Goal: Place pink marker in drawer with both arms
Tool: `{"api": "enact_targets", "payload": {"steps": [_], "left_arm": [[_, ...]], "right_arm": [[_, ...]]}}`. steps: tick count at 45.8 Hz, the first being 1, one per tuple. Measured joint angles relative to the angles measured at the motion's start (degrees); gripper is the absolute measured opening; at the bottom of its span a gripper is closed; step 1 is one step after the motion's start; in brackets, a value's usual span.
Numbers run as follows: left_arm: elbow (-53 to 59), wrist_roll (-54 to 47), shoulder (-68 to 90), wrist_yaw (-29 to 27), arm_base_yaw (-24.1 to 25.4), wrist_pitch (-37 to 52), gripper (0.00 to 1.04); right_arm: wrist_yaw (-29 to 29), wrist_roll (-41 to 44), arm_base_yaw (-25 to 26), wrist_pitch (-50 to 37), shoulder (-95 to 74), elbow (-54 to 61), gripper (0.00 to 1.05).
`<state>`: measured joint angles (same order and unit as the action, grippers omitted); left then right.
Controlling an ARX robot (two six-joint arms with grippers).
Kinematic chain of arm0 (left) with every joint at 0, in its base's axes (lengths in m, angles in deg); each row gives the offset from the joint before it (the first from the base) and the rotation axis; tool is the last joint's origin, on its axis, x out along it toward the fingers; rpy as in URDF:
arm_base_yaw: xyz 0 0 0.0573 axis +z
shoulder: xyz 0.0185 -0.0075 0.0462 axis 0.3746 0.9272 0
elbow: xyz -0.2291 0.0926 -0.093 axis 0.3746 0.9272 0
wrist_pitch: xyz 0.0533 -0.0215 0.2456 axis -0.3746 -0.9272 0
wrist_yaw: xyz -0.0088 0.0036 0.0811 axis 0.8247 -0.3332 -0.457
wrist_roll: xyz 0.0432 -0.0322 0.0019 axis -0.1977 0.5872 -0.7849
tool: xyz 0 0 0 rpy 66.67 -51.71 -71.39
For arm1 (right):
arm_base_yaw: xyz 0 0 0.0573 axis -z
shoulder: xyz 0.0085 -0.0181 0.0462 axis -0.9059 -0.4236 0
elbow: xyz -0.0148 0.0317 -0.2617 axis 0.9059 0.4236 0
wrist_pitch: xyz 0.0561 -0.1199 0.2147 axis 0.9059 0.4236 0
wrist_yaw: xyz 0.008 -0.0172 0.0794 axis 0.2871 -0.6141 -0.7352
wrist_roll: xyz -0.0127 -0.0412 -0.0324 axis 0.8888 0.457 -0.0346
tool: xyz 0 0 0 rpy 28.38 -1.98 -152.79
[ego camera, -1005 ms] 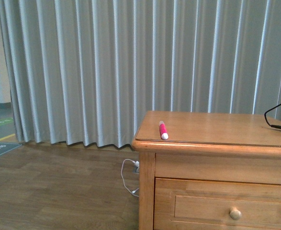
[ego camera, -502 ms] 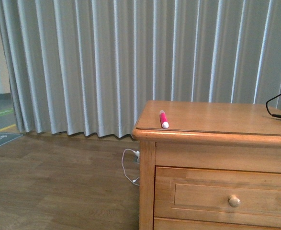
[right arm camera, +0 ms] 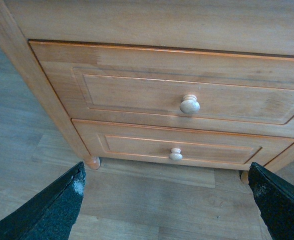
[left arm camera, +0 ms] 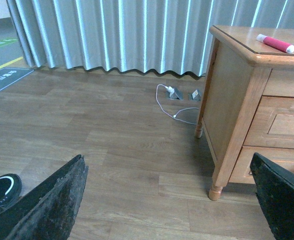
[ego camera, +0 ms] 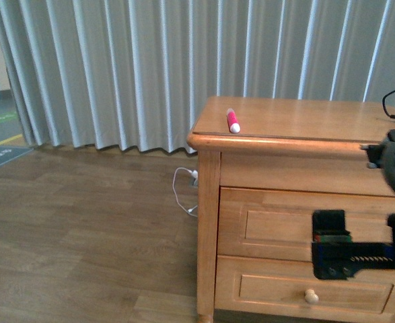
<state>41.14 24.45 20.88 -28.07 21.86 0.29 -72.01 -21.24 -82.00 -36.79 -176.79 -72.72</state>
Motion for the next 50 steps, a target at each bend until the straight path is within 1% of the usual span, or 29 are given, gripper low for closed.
{"api": "enact_targets", "payload": {"steps": [5,10,16,33,50], "left_arm": [[0.0,0.0,0.0,0.0,0.0,0.0,0.98],[0.0,0.0,0.0,0.0,0.0,0.0,0.98],[0.0,0.0,0.0,0.0,0.0,0.0,0.98],[0.0,0.0,0.0,0.0,0.0,0.0,0.98],[0.0,0.0,0.0,0.0,0.0,0.0,0.98]], "right_arm": [[1.07,-0.44,-0.09,-1.57,-10.58,-7.87,0.96],[1.73,-0.42,0.15,-2.4,-16.76,-13.29,0.96],[2.08,-0.33,1.6,-3.56,-24.06,-19.74,0.96],[0.96,1.16,6.64,-4.39,-32.5,-26.18,0.96],[-0.57,2.34,7.74,-3.74,-36.52,-30.62,0.96]]}}
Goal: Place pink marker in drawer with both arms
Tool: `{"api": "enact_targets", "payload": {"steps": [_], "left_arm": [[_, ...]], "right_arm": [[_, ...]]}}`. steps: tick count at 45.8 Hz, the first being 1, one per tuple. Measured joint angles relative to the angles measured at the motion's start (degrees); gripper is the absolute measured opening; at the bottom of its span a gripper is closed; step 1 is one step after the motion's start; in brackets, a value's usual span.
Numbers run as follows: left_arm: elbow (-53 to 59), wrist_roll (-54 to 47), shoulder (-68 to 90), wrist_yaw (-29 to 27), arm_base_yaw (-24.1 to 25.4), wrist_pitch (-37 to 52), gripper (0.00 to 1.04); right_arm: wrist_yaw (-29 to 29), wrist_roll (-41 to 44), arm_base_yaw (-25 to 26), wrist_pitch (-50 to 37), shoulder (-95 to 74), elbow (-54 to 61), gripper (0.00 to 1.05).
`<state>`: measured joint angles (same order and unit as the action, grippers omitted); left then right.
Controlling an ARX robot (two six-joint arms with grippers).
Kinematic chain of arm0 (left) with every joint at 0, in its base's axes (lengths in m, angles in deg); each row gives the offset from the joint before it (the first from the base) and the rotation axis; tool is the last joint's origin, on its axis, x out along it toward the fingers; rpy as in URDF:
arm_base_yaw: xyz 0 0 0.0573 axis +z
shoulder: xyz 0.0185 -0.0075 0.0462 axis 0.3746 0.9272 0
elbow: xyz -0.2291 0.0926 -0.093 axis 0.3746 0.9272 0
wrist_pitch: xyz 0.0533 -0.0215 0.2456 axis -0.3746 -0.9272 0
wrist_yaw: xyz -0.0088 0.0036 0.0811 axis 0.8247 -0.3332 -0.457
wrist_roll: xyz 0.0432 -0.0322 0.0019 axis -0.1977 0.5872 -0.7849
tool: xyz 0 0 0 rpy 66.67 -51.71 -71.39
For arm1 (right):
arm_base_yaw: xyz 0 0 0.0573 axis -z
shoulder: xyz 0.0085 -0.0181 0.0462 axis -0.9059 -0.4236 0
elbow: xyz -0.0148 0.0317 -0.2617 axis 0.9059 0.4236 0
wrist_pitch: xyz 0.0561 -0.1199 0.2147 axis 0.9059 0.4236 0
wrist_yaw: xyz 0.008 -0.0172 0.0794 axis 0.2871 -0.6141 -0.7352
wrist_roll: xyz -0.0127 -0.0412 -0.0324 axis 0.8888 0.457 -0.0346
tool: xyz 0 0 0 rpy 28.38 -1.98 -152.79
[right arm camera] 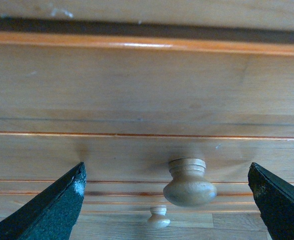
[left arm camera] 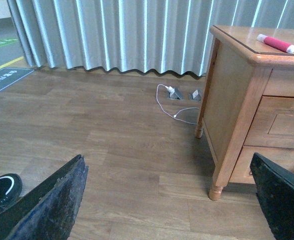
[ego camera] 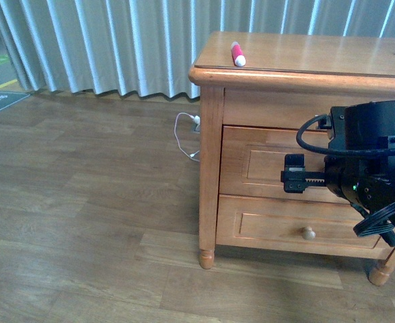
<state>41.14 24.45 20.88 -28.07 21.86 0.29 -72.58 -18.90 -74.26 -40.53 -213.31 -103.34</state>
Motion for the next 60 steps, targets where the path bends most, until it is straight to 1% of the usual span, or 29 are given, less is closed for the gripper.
{"api": "enact_targets", "payload": {"steps": [13,24,26,30,31,33,37,51,60], "left_arm": [[0.0,0.02,0.0,0.0,0.0,0.0,0.98],[0.0,0.0,0.0,0.0,0.0,0.0,0.98],[0.0,0.0,0.0,0.0,0.0,0.0,0.98],[-0.02,0.0,0.0,0.0,0.0,0.0,0.98],[0.0,0.0,0.0,0.0,0.0,0.0,0.98],[0.0,0.0,0.0,0.0,0.0,0.0,0.98],[0.0,0.0,0.0,0.0,0.0,0.0,0.98],[0.0,0.0,0.0,0.0,0.0,0.0,0.98],[0.0,0.0,0.0,0.0,0.0,0.0,0.98]], "right_arm": [[-0.42,1.22,1.11,-0.42,-1.49,-0.46,0.95],[-0.66,1.42,1.4,-0.79,-1.57,-0.46,0.65],[-0.66,1.4,1.42,-0.79,-1.57,-0.46,0.56],[-0.68,1.4,1.49,-0.76,-1.57,-0.46,0.42],[-0.66,1.4,1.49,-0.76,-1.57,-0.46,0.4],[-0.44,1.4,1.55,-0.7,-1.57,-0.46,0.33],[-0.55,1.38,1.73,-0.44,-1.57,-0.46,0.25],[-1.55,0.92,1.75,-1.81,-0.35,2.32,0.24],[-2.4,0.07,1.22,-7.76,5.97,15.72,0.24]]}}
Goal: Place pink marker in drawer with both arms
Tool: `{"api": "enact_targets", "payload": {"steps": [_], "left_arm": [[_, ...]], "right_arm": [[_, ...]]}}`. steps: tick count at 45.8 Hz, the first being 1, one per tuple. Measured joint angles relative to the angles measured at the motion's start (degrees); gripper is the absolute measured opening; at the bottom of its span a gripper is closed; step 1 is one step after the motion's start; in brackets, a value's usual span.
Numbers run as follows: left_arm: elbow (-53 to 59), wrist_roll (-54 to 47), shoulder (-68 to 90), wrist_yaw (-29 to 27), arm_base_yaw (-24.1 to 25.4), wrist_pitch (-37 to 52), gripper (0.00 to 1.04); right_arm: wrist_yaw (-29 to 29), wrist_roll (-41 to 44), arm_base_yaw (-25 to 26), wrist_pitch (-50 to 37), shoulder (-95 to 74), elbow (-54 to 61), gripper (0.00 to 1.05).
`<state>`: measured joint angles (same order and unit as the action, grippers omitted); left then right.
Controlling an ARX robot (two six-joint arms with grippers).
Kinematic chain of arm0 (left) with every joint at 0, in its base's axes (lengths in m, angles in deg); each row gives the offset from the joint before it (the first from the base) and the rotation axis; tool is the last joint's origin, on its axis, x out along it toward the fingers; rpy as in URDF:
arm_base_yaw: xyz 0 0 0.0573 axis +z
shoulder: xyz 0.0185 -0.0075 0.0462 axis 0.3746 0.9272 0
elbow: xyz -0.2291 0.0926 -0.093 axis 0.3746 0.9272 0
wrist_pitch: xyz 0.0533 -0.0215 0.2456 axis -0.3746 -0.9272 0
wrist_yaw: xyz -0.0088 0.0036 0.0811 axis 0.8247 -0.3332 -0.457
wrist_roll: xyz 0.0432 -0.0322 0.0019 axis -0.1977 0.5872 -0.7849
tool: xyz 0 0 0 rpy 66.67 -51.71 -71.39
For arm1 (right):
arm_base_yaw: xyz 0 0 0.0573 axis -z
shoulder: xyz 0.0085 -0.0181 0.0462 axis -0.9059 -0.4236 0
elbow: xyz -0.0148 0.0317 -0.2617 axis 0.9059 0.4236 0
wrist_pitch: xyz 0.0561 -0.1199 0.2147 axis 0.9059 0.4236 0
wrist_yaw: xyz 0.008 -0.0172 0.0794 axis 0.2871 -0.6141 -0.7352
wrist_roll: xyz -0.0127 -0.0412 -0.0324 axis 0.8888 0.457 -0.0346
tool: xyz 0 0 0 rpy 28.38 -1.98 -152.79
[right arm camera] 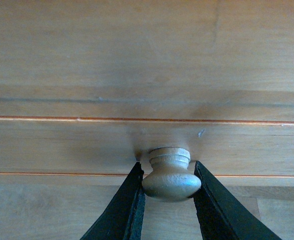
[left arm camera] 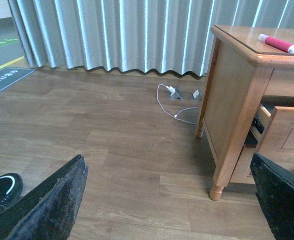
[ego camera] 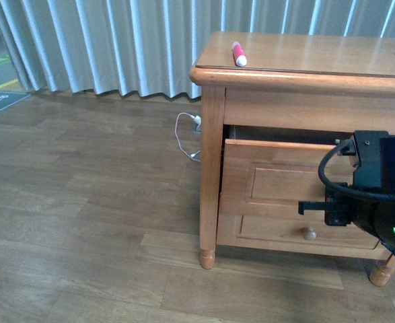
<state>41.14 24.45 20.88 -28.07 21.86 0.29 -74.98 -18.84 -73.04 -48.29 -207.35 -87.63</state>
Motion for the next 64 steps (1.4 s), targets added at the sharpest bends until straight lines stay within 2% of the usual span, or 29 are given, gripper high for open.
{"api": "enact_targets", "payload": {"steps": [12,18,29,36,39,40,47,53,56,64], "left_arm": [[-0.02,0.0,0.0,0.0,0.0,0.0,0.98],[0.0,0.0,0.0,0.0,0.0,0.0,0.98],[0.0,0.0,0.0,0.0,0.0,0.0,0.98],[0.0,0.0,0.0,0.0,0.0,0.0,0.98],[0.0,0.0,0.0,0.0,0.0,0.0,0.98],[0.0,0.0,0.0,0.0,0.0,0.0,0.98],[0.0,0.0,0.0,0.0,0.0,0.0,0.98],[0.0,0.0,0.0,0.0,0.0,0.0,0.98],[0.0,0.0,0.0,0.0,0.0,0.0,0.98],[0.0,0.0,0.0,0.0,0.0,0.0,0.98]], "right_arm": [[-3.74,-2.97,-0.02,-6.75,9.7,18.6,0.24],[-5.16,-3.72,-0.02,-8.52,12.92,24.22,0.24],[-5.84,-5.25,0.79,-8.55,24.13,33.05,0.59],[-8.15,-6.36,2.86,0.68,37.05,36.65,0.82],[-10.16,-6.43,4.5,10.51,48.39,37.16,0.96],[-10.82,-6.45,5.05,13.7,52.04,37.16,0.98],[-14.71,-5.88,9.05,34.36,72.96,34.58,0.96],[-17.05,-4.57,11.15,46.47,83.1,31.34,0.96],[-17.42,-4.24,11.3,50.03,85.7,30.16,0.96],[-16.35,-4.26,9.03,52.13,86.51,28.44,0.96]]}}
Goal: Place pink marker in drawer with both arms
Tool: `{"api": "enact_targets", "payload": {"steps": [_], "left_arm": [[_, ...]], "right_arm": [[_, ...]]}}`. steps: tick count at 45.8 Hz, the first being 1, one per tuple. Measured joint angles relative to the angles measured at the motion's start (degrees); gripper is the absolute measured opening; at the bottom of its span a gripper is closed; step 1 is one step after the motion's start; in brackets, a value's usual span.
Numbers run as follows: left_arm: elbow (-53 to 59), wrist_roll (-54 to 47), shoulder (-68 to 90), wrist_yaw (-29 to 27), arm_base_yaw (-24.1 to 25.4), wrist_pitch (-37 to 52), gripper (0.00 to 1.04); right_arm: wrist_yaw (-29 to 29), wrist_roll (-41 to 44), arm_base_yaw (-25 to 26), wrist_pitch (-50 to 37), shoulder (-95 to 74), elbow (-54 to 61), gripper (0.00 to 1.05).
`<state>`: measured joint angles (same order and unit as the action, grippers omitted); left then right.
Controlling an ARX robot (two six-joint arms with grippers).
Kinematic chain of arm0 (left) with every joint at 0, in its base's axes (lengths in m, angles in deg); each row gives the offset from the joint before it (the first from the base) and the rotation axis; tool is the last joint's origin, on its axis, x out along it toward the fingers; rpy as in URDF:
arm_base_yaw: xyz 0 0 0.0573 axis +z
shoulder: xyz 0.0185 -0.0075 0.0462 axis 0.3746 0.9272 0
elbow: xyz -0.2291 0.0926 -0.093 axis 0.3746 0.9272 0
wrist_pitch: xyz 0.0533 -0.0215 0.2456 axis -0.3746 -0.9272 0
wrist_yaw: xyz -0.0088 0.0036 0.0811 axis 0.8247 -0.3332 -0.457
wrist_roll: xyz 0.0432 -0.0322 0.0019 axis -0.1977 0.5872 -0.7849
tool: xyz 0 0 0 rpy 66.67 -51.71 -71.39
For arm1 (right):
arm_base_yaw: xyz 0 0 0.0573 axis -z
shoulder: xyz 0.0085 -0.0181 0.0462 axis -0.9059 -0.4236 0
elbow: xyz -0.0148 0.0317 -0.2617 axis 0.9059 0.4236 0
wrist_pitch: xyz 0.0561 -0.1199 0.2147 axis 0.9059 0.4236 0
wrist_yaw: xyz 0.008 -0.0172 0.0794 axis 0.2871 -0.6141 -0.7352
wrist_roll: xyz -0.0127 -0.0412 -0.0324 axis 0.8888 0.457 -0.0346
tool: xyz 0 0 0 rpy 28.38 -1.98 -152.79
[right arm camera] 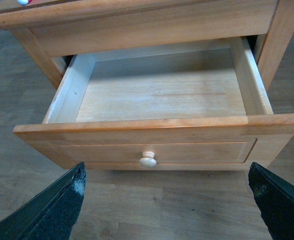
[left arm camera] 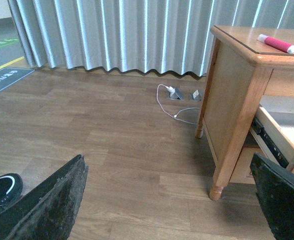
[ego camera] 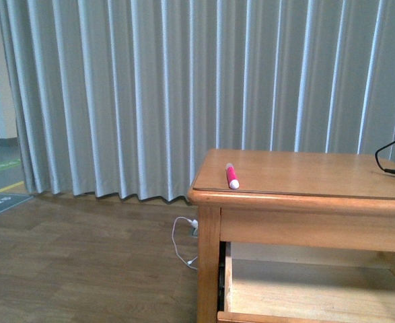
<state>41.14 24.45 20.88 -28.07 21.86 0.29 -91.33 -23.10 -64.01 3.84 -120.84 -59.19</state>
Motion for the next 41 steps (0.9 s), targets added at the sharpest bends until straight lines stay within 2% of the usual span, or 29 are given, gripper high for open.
{"api": "enact_targets", "payload": {"steps": [10,11,14,16,18,20,24,30,34,41], "left_arm": [[0.0,0.13,0.07,-0.96,-0.2,0.07,0.98],[-0.04,0.74,0.83,-6.6,-1.9,0.79,0.98],[-0.22,2.71,3.63,-18.49,-7.1,1.29,0.98],[-0.44,3.08,7.41,-28.5,-12.31,2.78,0.98],[-2.25,3.63,11.91,-33.73,-17.05,4.52,0.98],[-4.46,2.99,16.46,-36.37,-20.31,9.05,0.98],[-10.34,1.36,26.53,-35.15,-23.41,17.81,0.98],[-21.49,-1.77,44.72,-29.03,-23.26,26.93,0.98],[-28.57,-3.08,55.04,-25.14,-22.88,28.63,0.98],[-40.48,-4.37,70.42,-21.92,-22.8,29.14,0.98]], "right_arm": [[0.09,-0.02,-0.17,0.04,0.04,-0.09,0.96],[0.09,-0.02,-0.17,0.04,0.04,-0.09,0.96],[0.11,-0.02,-0.17,0.07,0.04,-0.09,0.96],[0.09,-0.02,-0.17,0.09,0.07,-0.09,0.96],[0.09,-0.02,-0.17,0.11,0.04,-0.09,0.96],[0.09,-0.02,-0.17,0.11,0.07,-0.09,0.96],[0.09,-0.02,-0.17,0.11,0.07,-0.09,0.96],[0.09,-0.02,-0.17,0.11,0.07,-0.09,0.96],[0.09,-0.02,-0.17,0.11,0.07,-0.09,0.96],[0.09,-0.02,-0.17,0.11,0.07,-0.09,0.96]]}}
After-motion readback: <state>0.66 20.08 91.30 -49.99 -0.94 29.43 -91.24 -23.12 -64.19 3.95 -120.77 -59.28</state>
